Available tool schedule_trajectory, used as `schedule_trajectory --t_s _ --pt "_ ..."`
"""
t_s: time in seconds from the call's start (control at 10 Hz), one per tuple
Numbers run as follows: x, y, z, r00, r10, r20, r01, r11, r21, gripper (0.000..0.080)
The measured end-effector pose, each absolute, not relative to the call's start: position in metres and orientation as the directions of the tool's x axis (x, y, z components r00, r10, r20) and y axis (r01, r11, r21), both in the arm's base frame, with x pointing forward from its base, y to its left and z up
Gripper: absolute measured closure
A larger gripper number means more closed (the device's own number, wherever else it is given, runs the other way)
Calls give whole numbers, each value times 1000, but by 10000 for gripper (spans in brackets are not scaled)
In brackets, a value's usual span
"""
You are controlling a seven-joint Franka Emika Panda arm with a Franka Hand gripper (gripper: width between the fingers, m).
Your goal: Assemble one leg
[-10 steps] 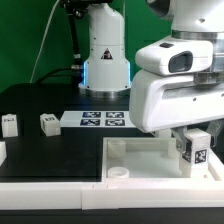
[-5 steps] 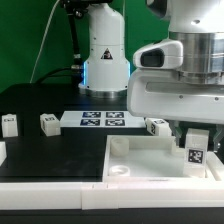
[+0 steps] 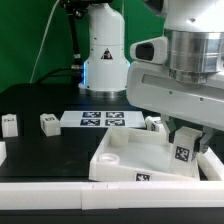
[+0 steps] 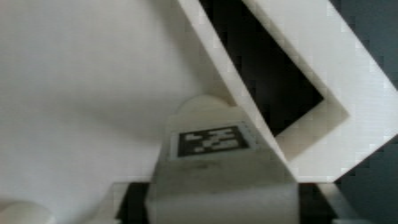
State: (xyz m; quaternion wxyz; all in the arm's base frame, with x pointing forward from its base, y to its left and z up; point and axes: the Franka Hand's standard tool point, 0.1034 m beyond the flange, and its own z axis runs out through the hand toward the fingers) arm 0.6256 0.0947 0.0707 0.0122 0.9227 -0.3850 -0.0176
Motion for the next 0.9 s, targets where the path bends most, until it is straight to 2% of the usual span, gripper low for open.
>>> schedule_trajectory --t_s 0.1,0.2,0.3,0.4,0.5,0.9 --pt "625 95 70 658 -752 -25 -751 -659 35 494" --pt "625 96 69 673 -739 -26 -738 -674 34 311" --pt "625 96 69 673 -739 -26 -738 -674 34 204" --pt "625 96 69 673 -739 -27 -738 -674 35 204" --pt "625 96 69 673 -739 -27 -738 -674 35 161" --pt "625 96 68 673 -739 -27 -738 -674 36 151"
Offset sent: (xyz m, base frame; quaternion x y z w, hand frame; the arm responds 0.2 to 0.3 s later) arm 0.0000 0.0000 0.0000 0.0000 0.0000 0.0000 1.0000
